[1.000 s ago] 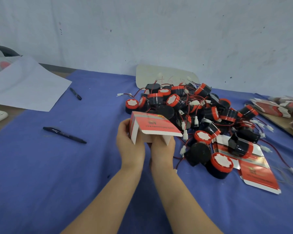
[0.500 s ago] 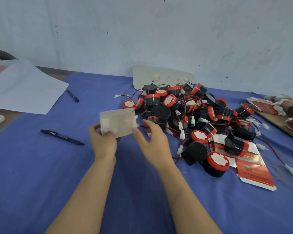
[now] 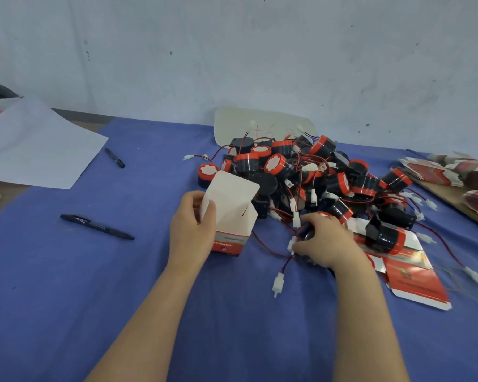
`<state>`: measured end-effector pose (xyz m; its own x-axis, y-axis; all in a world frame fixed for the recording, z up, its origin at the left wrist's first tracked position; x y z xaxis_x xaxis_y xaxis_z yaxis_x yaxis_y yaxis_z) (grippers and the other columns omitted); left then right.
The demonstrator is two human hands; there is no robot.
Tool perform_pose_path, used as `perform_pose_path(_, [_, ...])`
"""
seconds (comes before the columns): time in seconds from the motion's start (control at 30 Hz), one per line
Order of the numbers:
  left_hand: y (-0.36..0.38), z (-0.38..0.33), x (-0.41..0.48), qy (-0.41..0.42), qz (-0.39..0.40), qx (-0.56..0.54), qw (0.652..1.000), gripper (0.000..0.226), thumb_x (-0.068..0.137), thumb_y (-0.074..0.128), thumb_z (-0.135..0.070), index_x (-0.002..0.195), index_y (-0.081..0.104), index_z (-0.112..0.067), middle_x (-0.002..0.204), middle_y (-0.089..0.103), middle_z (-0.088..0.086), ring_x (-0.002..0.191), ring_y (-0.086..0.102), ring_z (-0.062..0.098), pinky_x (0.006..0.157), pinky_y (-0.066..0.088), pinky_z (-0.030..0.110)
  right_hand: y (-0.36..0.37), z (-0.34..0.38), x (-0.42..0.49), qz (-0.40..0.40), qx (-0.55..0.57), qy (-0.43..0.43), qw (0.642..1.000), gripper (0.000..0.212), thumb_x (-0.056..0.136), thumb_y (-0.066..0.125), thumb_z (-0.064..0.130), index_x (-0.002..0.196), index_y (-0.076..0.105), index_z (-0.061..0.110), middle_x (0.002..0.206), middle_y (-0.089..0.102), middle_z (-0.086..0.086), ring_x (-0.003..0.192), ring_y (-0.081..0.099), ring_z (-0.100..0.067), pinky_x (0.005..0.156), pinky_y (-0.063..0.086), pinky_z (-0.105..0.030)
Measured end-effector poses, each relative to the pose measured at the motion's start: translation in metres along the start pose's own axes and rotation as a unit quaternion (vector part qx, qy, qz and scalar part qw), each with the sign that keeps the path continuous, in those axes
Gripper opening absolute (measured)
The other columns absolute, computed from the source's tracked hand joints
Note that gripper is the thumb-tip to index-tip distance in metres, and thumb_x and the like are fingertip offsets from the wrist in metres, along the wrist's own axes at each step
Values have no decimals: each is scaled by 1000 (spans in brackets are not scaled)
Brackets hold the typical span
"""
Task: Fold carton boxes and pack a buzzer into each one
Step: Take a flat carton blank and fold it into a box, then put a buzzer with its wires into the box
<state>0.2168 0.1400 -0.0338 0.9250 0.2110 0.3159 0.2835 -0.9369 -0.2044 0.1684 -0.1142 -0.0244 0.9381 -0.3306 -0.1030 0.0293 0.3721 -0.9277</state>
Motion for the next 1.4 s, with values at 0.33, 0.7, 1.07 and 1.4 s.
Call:
perform_pose_path(0.33, [-8, 5, -2, -15, -40, 31, 999, 5, 97, 47, -24, 100, 48, -21, 94, 57, -8, 88, 56, 14, 64, 45, 27, -38, -2, -5, -225, 391, -63, 890, 21, 88, 67, 25, 107, 66, 19, 105, 64, 2, 102, 61, -19, 86, 51, -35])
perform_pose_path(0.7, [12, -9, -10, 37, 2, 62, 997, 49, 90, 61, -30, 134, 42, -16, 133, 48, -1, 122, 45, 14, 93, 39, 22, 11, 35, 5, 22, 920, -40, 388, 35, 90, 60, 34, 114, 61, 8, 101, 67, -7, 90, 64, -19, 67, 58, -27])
perform_pose_path(1.07, [15, -92, -55, 298, 1, 16, 954, 21, 90, 51, -38, 105, 56, -24, 94, 55, -17, 80, 53, 1, 72, 44, 13, -2, 38, -5, -36, 910, -85, 403, 43, 96, 50, 41, 125, 58, 11, 109, 65, -4, 91, 67, -15, 62, 57, -21])
perform_pose_path(1.4, [49, -68, -48, 62, 124, -221, 965, 53, 77, 51, -53, 119, 53, -20, 107, 65, -9, 99, 62, -6, 80, 50, 13, -2, 84, -28, -121, 565, -212, 788, 18, 100, 43, 32, 105, 57, 23, 112, 64, -1, 107, 61, -17, 91, 50, -34])
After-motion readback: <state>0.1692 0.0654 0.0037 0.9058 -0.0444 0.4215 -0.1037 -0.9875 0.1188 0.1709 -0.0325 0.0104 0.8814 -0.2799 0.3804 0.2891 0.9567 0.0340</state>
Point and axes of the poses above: each hand's wrist, its own x-axis towards the middle knuckle, its own y-axis out of the palm, z = x × y, the point moved 10 cm from there along x, towards the middle knuckle
